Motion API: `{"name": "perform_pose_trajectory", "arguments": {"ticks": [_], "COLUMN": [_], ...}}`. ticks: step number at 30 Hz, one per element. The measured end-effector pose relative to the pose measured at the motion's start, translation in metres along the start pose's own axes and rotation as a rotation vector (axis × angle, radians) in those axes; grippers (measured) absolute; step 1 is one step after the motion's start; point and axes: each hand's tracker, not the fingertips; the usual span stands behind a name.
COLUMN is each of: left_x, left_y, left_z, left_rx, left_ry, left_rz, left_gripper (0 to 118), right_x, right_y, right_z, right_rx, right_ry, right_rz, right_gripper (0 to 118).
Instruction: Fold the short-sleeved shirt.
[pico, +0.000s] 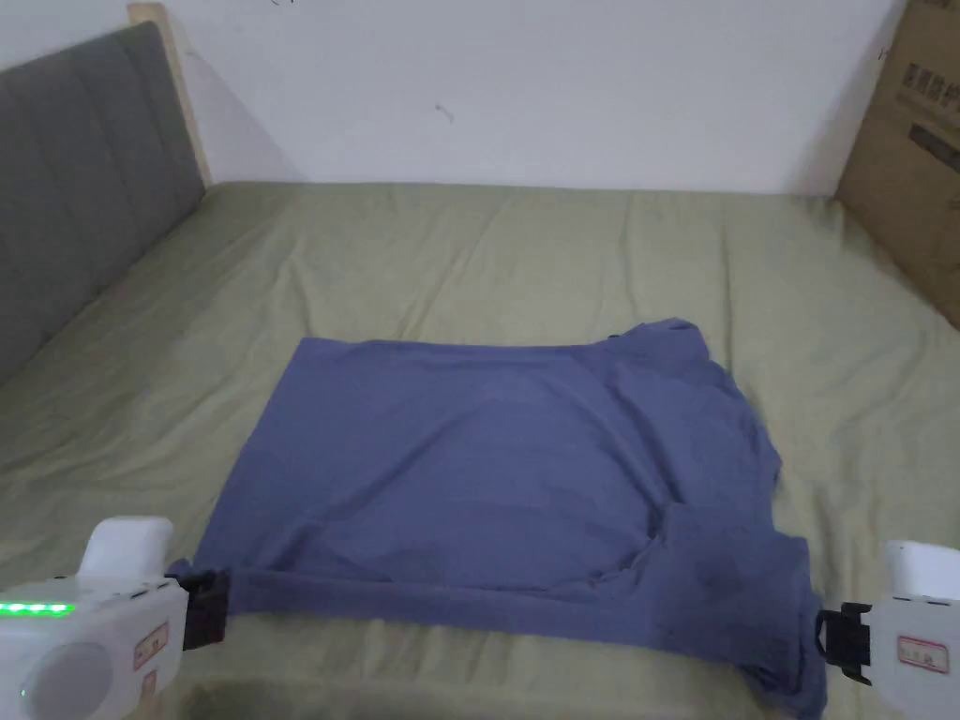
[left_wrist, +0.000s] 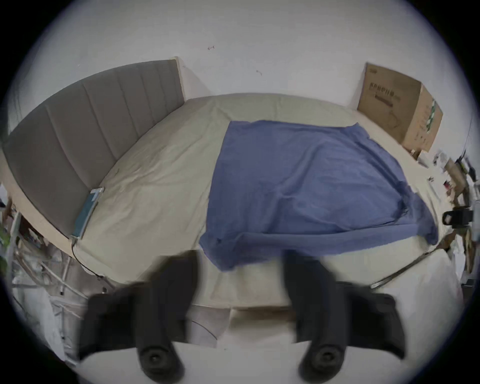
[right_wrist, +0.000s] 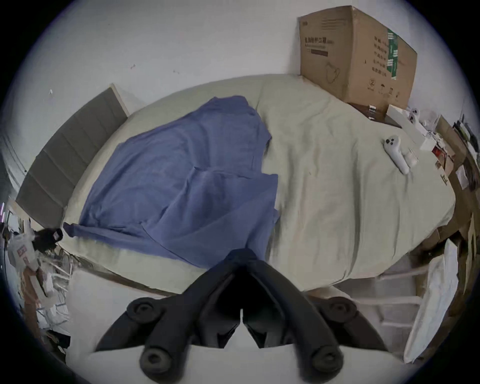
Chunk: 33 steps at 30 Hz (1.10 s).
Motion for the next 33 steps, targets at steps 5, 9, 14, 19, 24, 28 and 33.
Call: {"name": "perform_pose_trajectory", "arguments": {"ticks": [5, 9, 14, 19, 24, 28, 33], "left_x": [0.001, -0.008, -0.024, -0.026, -0.018, -0.016, -0.012], "left_y": [-0.02, -0.011, 0.015, 0.026, 0.012, 0.018, 0.026], "left_z": [-0.002, -0.013, -0.033, -0.071, -0.089, -0.076, -0.067], "left_rx": [-0.013, -0.013, 0.026, -0.06, -0.175, -0.135, -0.126], "left_ry": [0.035, 0.046, 0.067, 0.021, 0.04, 0.04, 0.052], "left_rz": [0.057, 0.095, 0.129, 0.125, 0.037, 0.084, 0.032], "left_gripper": [0, 18, 101, 20, 2, 2, 2], "right_x": [-0.009, -0.009, -0.006, 0.0, 0.005, 0.0, 0.0], "right_y": [-0.012, -0.016, -0.015, -0.018, -0.024, -0.023, -0.009], "right_z": [-0.003, -0.01, -0.017, -0.02, -0.013, -0.004, -0.015], "right_rx": [-0.027, -0.049, -0.062, -0.086, -0.096, -0.071, -0.048], "right_ry": [0.037, 0.044, 0.033, 0.027, 0.022, 0.033, 0.013], "right_rz": [0.037, 0.038, 0.032, -0.011, -0.035, 0.03, 0.042], "right_gripper": [0, 0, 0, 0, 0, 2, 64]}}
